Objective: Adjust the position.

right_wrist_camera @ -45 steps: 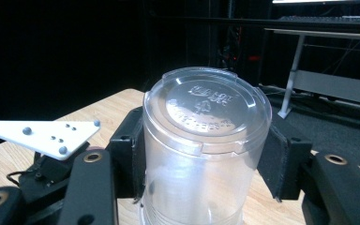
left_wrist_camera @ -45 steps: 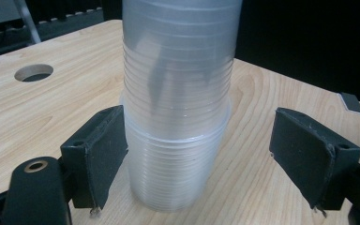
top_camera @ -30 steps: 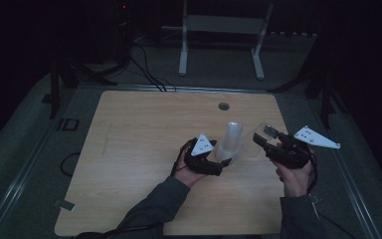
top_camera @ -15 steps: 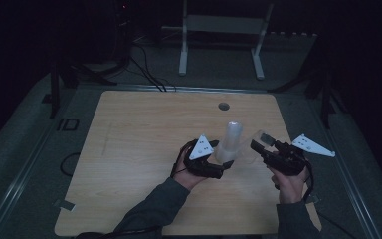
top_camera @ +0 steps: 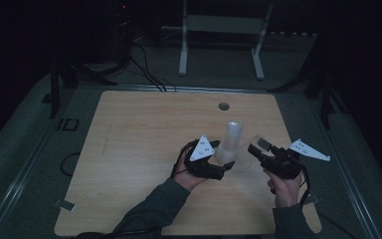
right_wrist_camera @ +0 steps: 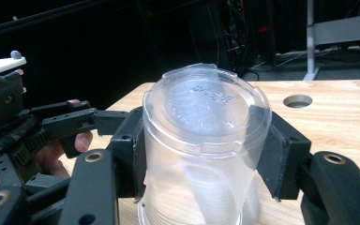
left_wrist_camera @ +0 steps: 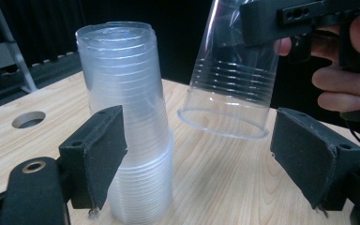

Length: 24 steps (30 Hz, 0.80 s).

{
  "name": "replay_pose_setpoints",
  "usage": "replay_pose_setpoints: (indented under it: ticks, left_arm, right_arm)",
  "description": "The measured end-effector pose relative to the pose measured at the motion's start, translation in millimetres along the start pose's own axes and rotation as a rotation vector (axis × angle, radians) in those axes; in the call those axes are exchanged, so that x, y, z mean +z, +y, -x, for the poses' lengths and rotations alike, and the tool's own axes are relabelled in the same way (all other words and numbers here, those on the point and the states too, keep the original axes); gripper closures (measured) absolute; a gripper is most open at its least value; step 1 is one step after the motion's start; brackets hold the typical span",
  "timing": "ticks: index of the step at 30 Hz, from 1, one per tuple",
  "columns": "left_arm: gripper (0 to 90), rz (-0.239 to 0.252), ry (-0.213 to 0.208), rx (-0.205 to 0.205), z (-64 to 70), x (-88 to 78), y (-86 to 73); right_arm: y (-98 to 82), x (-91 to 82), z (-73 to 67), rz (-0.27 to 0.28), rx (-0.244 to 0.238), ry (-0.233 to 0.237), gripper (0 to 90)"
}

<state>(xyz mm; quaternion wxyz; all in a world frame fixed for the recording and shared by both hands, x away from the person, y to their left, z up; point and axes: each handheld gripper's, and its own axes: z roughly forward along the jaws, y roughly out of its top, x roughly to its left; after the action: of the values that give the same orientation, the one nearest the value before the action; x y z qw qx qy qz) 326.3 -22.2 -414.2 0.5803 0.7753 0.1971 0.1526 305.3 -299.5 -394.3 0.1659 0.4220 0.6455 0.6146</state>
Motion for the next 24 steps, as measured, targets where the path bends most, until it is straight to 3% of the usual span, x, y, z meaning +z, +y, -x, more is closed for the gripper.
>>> replay_pose_setpoints:
  ticks: [10, 24]
  left_arm:
    - [18.7, 0.009, -0.025, 0.002, 5.1, 0.8, 2.1]
    - [20.9, 0.014, -0.060, 0.022, 14.4, 10.2, 5.1]
  right_arm:
    - [-6.9, 4.8, 0.2, -0.001, 0.049, 0.007, 41.8]
    - [-10.9, 10.0, -1.8, -0.006, 0.108, 0.056, 41.8]
